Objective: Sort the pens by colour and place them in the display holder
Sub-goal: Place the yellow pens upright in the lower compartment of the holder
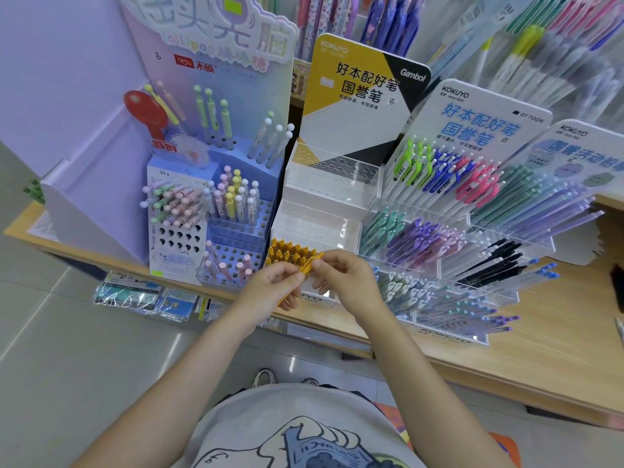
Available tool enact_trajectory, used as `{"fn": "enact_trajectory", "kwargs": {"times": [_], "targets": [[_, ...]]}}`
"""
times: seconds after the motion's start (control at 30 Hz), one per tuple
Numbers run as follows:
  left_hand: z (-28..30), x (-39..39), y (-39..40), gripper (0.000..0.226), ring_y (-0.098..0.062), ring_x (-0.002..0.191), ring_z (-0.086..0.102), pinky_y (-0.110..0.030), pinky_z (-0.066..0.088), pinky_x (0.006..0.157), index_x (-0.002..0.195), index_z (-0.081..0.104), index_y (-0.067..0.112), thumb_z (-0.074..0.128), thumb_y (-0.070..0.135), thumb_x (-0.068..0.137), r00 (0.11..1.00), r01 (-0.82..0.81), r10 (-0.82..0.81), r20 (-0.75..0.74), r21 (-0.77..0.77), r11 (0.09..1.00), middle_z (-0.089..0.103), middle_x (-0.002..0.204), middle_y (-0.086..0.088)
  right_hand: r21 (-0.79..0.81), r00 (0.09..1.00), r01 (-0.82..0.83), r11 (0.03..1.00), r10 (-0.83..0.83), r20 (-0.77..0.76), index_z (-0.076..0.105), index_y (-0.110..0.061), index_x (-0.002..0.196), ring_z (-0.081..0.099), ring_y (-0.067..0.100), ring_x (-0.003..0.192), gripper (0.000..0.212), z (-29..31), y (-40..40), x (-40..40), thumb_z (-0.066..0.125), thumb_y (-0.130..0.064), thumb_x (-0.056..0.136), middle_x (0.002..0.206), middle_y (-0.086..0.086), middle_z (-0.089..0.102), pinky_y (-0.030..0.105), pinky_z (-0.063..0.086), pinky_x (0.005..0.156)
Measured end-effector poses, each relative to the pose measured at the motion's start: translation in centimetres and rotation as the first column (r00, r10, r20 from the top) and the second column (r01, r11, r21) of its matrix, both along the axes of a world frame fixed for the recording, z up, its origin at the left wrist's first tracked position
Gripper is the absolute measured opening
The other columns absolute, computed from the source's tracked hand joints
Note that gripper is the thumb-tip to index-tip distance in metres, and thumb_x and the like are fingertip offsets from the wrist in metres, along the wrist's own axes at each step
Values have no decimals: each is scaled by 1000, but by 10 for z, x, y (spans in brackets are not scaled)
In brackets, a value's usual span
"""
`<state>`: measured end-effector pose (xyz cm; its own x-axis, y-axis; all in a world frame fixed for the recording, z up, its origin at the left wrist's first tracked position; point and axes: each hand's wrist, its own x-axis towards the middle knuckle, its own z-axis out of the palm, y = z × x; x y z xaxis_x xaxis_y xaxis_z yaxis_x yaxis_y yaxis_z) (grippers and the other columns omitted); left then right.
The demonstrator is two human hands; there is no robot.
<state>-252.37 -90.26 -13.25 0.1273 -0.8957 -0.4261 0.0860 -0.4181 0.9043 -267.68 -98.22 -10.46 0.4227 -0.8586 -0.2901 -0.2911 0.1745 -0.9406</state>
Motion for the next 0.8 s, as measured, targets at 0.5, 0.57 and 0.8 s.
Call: {"fn": "enact_trajectory", "kwargs": {"times": [0.5, 0.57, 0.8], "targets": [[-39, 37, 10, 80, -27, 151, 20, -53, 0, 120, 155, 29, 24, 13, 70, 92, 91, 337, -217, 972, 175, 925, 33, 160, -4, -393, 932, -30, 919, -117, -344, 69, -11, 110, 65, 15, 82, 19, -24, -4, -21, 63, -19, 95, 87, -1, 70, 36, 56, 79], [-44, 37, 13, 79, -27, 151, 22, -54, 4, 120, 157, 24, 25, 12, 70, 93, 77, 337, -220, 973, 182, 924, 35, 159, -4, -426, 921, -65, 902, -110, -374, 69, -9, 113, 62, 11, 81, 21, -26, -2, -17, 63, -17, 95, 87, -3, 68, 28, 54, 79], [-52, 39, 13, 73, -29, 147, 30, -54, 12, 118, 156, 23, 26, 21, 66, 95, 81, 337, -169, 982, 132, 932, 43, 154, -4, -481, 910, -141, 865, -78, -407, 68, -9, 112, 62, 14, 80, 20, -26, -1, -7, 62, -17, 95, 85, -2, 67, 33, 55, 78]]}}
